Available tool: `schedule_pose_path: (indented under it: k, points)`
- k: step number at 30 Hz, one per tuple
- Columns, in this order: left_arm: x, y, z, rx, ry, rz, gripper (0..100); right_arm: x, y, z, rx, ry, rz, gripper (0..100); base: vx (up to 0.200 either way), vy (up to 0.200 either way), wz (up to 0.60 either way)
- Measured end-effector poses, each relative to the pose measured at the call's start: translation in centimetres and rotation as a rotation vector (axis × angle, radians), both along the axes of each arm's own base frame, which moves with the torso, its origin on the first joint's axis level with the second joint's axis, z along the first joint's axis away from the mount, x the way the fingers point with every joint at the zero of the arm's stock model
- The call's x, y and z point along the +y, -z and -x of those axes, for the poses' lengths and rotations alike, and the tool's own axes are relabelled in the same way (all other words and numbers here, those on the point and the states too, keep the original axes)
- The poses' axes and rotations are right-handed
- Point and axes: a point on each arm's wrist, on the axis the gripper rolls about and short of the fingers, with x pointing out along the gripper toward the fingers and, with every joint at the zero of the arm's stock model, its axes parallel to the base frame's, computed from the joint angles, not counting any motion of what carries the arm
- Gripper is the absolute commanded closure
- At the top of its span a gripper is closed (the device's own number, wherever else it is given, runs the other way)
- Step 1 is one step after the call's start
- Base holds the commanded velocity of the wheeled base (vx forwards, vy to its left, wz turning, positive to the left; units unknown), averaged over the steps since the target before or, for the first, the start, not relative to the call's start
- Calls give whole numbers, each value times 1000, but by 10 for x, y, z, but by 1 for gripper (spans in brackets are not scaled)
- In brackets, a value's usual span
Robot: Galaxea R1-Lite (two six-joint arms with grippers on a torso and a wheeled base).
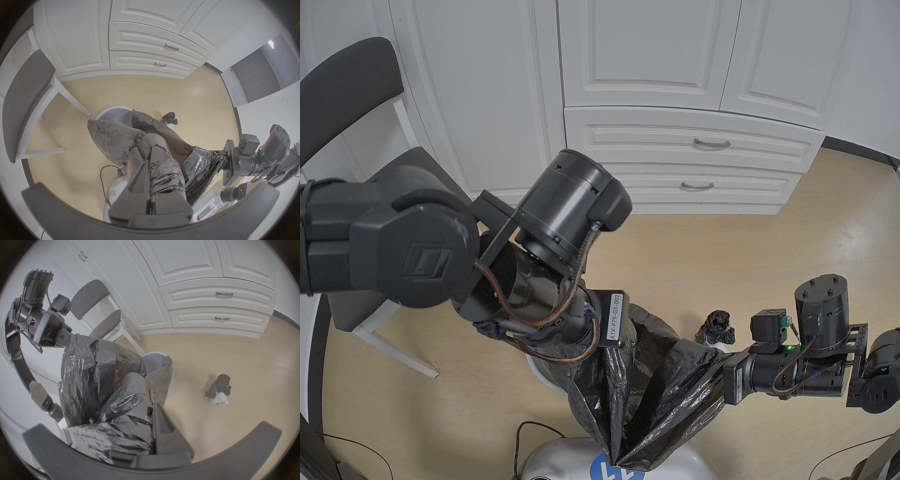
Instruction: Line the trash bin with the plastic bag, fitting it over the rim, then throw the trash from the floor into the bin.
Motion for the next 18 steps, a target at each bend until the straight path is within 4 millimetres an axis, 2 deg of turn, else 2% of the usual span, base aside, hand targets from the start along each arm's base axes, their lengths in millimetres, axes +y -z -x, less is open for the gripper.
schedule_pose_path:
  k: [18]
  points:
    - [4, 3, 6, 11, -11, -27, 100, 1, 8, -1, 22, -1, 22, 100, 0, 0, 0]
